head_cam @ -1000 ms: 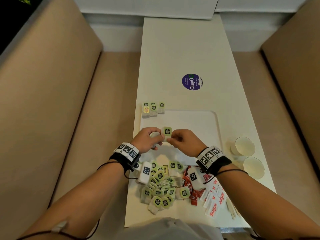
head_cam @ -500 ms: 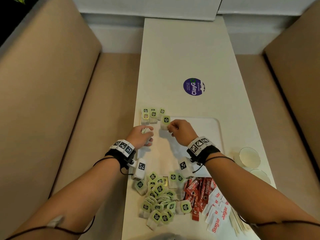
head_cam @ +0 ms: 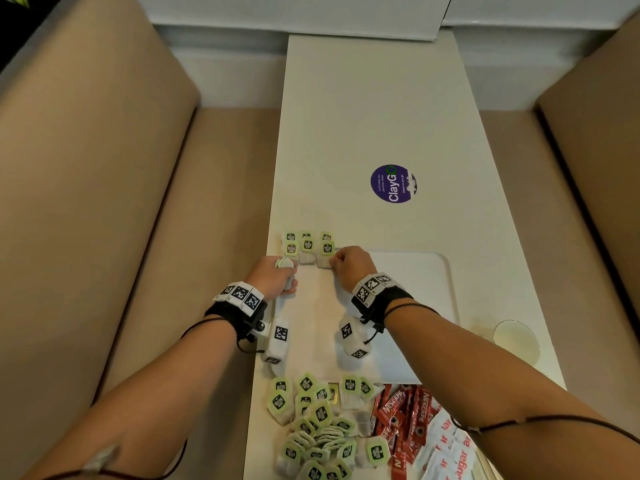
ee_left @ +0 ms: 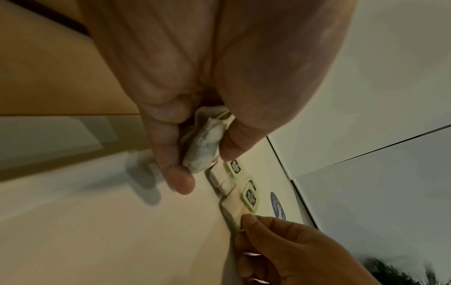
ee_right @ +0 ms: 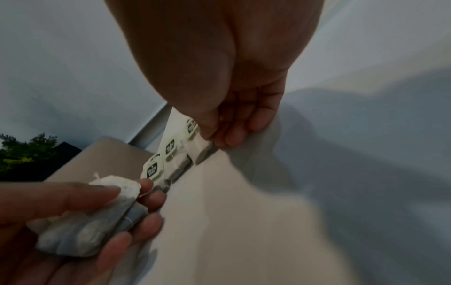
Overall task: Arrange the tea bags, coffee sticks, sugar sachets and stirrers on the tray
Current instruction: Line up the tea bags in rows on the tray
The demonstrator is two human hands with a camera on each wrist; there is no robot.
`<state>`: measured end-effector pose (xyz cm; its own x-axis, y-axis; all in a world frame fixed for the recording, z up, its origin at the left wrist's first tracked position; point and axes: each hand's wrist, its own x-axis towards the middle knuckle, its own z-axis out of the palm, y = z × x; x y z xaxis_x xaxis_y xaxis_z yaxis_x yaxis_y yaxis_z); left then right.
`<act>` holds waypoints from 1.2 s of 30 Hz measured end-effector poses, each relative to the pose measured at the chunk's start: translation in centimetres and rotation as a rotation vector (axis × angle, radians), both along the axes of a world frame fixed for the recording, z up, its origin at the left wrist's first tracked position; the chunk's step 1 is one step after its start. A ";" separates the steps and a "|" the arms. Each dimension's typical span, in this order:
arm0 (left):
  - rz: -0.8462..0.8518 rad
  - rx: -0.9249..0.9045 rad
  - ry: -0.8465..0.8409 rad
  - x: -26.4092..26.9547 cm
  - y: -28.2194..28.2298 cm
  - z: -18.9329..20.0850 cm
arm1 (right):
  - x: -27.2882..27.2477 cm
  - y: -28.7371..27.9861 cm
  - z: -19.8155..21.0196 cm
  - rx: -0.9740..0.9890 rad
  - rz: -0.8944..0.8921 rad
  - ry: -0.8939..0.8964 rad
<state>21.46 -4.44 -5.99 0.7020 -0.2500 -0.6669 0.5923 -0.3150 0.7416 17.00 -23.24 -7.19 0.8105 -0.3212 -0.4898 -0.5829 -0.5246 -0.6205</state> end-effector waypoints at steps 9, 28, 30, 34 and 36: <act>-0.055 -0.001 -0.011 0.6 0.1 -0.1 | 0.6 0.3 -0.2 -0.022 -0.053 -0.001; -0.088 -0.125 -0.089 -1.1 1.9 0.3 | -1.6 3.0 2.7 0.212 0.211 -0.154; -0.107 -0.064 -0.155 -1.1 2.2 0.5 | -1.5 3.0 2.8 0.184 0.147 -0.158; -0.131 0.032 -0.290 -1.2 2.4 0.9 | -1.2 3.1 3.2 0.165 0.029 -0.178; -0.163 0.007 -0.310 -1.4 2.3 1.1 | -1.1 3.4 3.2 0.183 0.009 -0.189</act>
